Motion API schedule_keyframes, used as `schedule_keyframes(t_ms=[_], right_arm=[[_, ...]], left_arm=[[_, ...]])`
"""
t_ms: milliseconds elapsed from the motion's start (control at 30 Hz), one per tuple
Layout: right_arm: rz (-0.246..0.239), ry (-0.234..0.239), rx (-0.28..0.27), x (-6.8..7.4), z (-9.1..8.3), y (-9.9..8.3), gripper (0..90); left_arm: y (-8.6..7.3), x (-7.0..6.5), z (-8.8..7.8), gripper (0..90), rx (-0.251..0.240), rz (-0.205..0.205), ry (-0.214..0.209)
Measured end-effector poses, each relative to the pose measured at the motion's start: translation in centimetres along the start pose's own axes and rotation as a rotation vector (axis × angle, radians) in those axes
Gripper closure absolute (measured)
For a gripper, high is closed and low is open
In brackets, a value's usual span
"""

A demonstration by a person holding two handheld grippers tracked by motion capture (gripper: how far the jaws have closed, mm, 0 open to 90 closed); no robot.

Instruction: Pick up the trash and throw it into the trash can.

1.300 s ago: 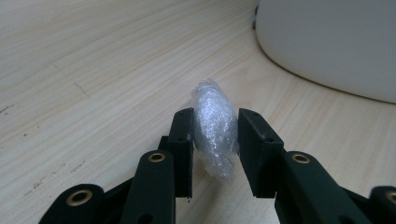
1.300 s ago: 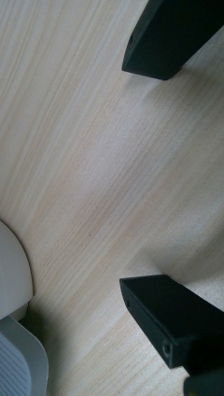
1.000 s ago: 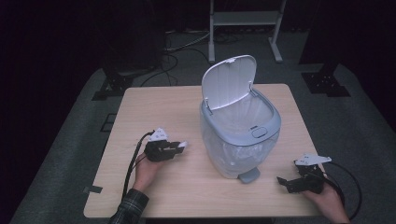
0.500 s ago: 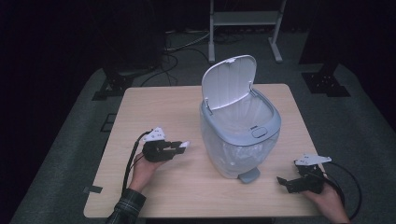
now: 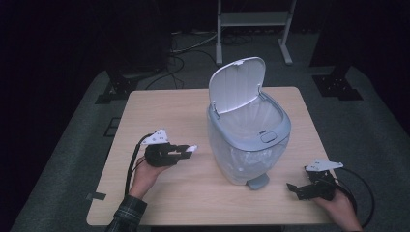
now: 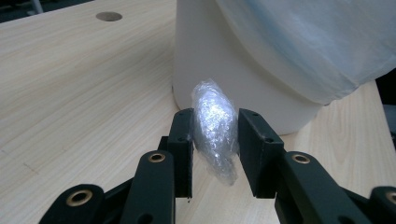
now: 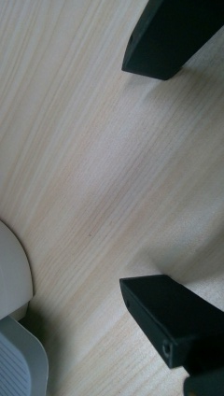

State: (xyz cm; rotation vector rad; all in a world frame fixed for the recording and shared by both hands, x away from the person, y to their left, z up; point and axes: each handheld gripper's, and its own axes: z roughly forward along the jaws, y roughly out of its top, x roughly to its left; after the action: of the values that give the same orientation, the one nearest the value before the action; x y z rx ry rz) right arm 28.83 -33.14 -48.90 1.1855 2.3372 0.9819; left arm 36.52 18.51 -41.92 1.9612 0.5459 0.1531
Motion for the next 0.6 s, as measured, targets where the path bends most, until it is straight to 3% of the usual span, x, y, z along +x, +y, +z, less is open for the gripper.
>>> schedule_keyframes(t_ms=[300, 600], right_arm=[[0.000, 0.000, 0.000, 0.0, 0.0, 0.0, 0.0], [0.000, 0.000, 0.000, 0.0, 0.0, 0.0, 0.0]], left_arm=[[1.1, -0.4, -0.6, 67.1, -0.015, 0.017, -0.035], [1.9, -0.6, -1.2, 67.0, -0.032, 0.008, -0.060]])
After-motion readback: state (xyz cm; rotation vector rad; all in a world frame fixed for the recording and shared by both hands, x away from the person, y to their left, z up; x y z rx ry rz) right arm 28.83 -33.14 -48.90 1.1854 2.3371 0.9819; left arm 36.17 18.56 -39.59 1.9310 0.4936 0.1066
